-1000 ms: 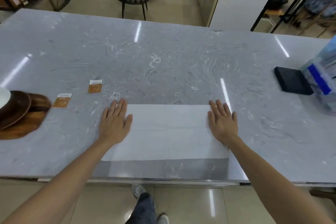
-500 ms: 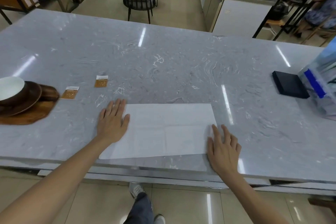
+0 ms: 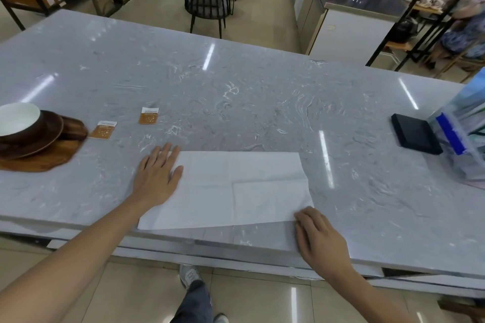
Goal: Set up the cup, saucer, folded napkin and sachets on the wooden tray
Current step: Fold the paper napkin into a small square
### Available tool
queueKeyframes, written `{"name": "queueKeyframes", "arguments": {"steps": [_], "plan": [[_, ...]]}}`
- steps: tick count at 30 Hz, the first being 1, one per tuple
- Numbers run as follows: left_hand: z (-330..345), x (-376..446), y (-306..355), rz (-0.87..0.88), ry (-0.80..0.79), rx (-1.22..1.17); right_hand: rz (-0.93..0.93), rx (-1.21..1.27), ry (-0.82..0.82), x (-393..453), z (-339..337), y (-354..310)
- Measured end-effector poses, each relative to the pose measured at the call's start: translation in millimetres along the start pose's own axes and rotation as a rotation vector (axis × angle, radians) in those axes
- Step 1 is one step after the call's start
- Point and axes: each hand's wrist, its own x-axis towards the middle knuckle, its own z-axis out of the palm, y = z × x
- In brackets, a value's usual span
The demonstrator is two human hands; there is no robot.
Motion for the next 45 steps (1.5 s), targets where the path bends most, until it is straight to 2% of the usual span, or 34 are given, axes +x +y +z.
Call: {"name": "queueKeyframes", "arguments": {"steps": [3, 6, 10, 14, 17, 19, 23, 25, 27, 32, 35, 37, 40, 45], "plan": [[-4, -7, -3, 0.057, 0.023, -0.030, -0.030, 0.018, -0.035, 12, 2, 14], [-9, -14, -12, 0.154, -0.010, -0.038, -0.043, 0.001, -0.084, 43, 6, 32], [-11, -34, -30, 0.201, -0.044, -0.017, -0.052, -0.062, -0.149, 99, 9, 62], [-13, -63, -33, 0.259, -0.077, 0.035, 0.141, -0.071, -0.147, 130, 4, 67], [-17, -83, -30, 0.309, -0.109, 0.070, 0.278, -0.002, -0.119, 125, 1, 32], [-15, -97, -30, 0.332, -0.128, 0.088, 0.186, 0.105, -0.107, 103, 1, -9], [-13, -114, -34, 0.369, -0.186, 0.068, -0.266, 0.344, -0.171, 32, 19, -98], [-14, -119, -33, 0.374, -0.180, 0.076, -0.428, 0.306, -0.267, 8, 32, -132], [-16, -121, -30, 0.373, -0.142, 0.099, -0.455, 0.232, -0.306, -1, 43, -153], [-23, -123, -26, 0.391, -0.081, 0.118, -0.311, 0.218, -0.120, 2, 50, -179], [-29, -126, -24, 0.393, -0.062, 0.075, -0.306, 0.286, -0.127, 4, 47, -182], [-30, -131, -22, 0.395, -0.042, 0.012, -0.336, 0.335, -0.095, 4, 43, -183], [-29, -138, -23, 0.412, -0.012, -0.100, -0.369, 0.428, 0.044, 0, 40, -180], [-32, -148, -16, 0.452, 0.050, -0.270, -0.290, 0.600, 0.222, -3, 16, -156]]}}
